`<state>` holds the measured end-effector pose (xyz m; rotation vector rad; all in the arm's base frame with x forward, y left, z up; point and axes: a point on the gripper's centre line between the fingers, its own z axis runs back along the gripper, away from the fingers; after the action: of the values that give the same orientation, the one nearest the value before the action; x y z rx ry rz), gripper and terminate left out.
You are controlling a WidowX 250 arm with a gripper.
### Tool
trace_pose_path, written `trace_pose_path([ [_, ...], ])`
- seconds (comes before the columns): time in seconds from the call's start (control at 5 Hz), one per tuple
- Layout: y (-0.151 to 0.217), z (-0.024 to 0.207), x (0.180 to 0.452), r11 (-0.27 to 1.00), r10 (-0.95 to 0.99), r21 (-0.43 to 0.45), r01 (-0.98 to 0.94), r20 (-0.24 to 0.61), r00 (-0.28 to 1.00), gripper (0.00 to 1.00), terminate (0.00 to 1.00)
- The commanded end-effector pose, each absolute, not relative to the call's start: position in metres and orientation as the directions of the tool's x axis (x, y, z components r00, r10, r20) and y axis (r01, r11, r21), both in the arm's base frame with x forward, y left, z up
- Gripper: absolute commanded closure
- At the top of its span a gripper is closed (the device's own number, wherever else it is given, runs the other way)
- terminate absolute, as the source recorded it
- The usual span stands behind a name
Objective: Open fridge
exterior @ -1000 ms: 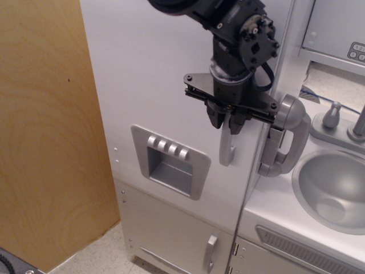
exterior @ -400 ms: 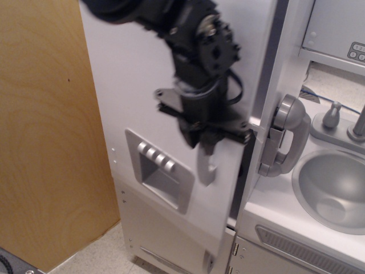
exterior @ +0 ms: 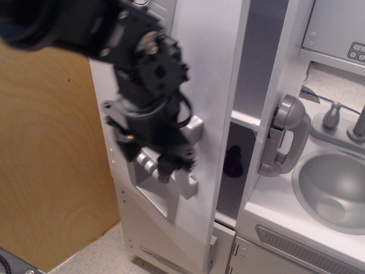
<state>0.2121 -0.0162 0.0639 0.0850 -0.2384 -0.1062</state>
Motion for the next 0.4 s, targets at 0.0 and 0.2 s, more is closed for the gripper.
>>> trace_pose_path([
  [0.0, -0.007, 0.073, 0.199, 0.986, -0.154, 0.089, 0.140, 0.178, 0.972, 0.00, 0.00],
  [0.2, -0.038, 0.068, 0.211, 0.983, -0.179, 0.067, 0.170, 0.166, 0.970, 0.00, 0.00],
])
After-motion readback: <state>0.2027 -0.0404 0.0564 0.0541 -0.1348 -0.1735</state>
